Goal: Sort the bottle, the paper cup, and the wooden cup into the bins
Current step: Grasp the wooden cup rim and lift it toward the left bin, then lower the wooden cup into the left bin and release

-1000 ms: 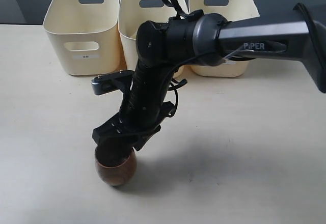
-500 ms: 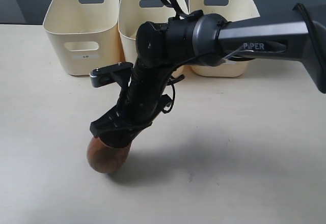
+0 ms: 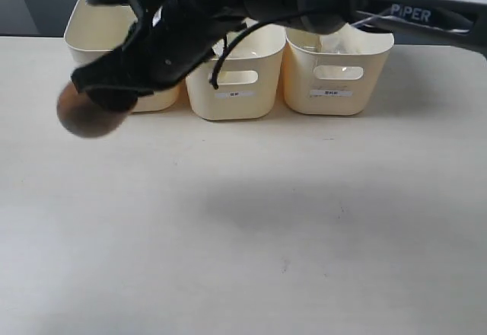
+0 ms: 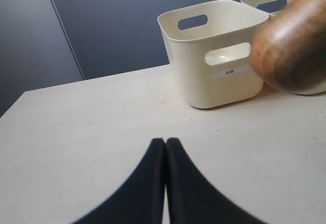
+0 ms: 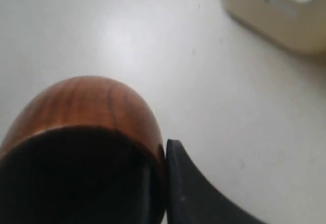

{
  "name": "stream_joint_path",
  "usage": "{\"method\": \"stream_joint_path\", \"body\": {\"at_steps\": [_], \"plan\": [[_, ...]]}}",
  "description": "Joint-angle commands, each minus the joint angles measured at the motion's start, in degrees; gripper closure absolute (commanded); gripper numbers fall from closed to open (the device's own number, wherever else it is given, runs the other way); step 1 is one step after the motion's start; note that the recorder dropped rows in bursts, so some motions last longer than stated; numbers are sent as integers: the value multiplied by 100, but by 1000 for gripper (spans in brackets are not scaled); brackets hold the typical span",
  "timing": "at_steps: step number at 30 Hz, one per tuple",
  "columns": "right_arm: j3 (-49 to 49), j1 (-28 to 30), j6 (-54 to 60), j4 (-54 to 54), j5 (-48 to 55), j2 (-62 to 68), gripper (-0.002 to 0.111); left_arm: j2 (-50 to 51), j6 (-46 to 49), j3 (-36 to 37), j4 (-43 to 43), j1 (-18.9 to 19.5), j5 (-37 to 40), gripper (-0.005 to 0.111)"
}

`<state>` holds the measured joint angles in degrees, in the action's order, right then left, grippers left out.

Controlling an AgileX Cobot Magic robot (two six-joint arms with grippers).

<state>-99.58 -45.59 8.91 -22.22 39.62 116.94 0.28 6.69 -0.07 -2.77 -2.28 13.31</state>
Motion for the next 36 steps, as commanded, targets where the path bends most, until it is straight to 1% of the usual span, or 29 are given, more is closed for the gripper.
{"method": "stream_joint_path", "body": {"at_steps": [1, 3, 4, 8, 14, 21, 25, 29, 33, 34, 36], "plan": [[-579, 75, -232, 39, -790, -76, 108, -28, -11, 7, 27, -18, -5, 107], [-730, 92, -318, 79, -1122, -52, 108, -28, -11, 7, 27, -18, -5, 107], [-830, 112, -407, 228, -1446, -41, 108, -28, -11, 7, 27, -18, -5, 107], [-865, 194, -584, 341, -2061, 92, 108, -28, -11, 7, 27, -18, -5, 107], [-1248, 488, -891, 358, -2568, 677, 108, -28, -11, 7, 27, -18, -5, 107], [-1903, 511, -891, 550, -3141, 1418, 108, -28, -11, 7, 27, -18, -5, 107], [-2321, 536, -891, 550, -3199, 1808, 108, -28, -11, 7, 27, -18, -5, 107], [-2713, 616, -891, 512, -2990, 2164, 108, -28, -11, 7, 27, -18, -5, 107], [-2819, 688, -891, 522, -2946, 2351, 108, -28, -11, 7, 27, -18, -5, 107], [-2819, 692, -891, 522, -2946, 2358, 107, -28, -11, 7, 27, -18, -5, 107], [-2819, 692, -891, 522, -2946, 2358, 102, -28, -11, 7, 27, -18, -5, 107]]}}
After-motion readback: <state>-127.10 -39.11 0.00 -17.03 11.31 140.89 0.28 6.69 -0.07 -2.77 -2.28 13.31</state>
